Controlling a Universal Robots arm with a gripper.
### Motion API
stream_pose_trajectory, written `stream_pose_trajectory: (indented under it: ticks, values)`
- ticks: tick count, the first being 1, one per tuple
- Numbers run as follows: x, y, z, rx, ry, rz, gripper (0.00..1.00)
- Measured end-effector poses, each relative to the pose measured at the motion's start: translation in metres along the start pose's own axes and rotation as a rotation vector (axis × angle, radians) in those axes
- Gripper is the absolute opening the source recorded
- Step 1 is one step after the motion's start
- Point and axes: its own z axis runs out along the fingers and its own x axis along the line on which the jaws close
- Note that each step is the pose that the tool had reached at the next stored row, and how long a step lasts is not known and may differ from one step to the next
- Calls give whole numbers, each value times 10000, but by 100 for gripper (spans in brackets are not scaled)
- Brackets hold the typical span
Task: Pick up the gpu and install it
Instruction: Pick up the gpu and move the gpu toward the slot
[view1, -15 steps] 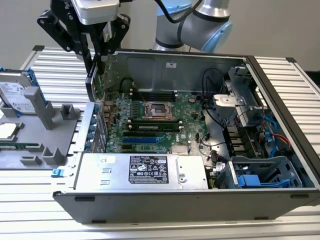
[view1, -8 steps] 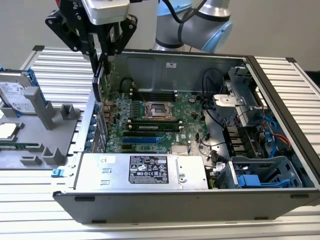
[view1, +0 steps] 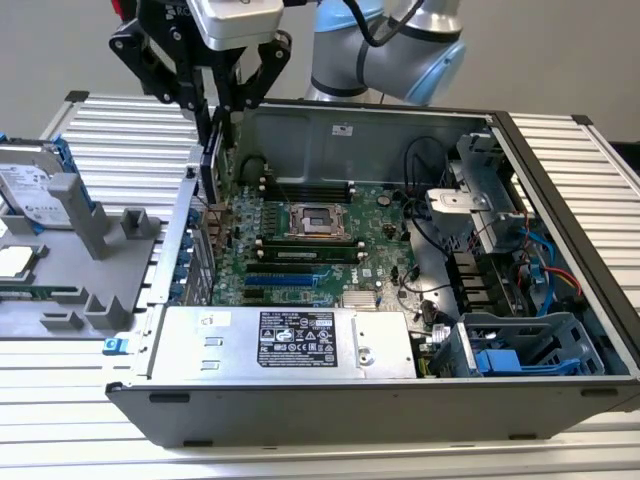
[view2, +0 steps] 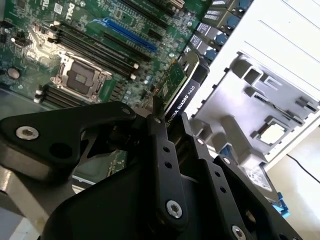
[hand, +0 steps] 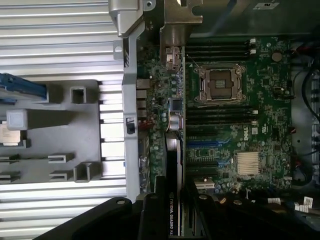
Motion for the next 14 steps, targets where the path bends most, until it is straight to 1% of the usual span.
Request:
stream_pose_trajectory:
  ticks: [14]
  values:
    - [-224, 22, 6, 8, 7, 0, 0]
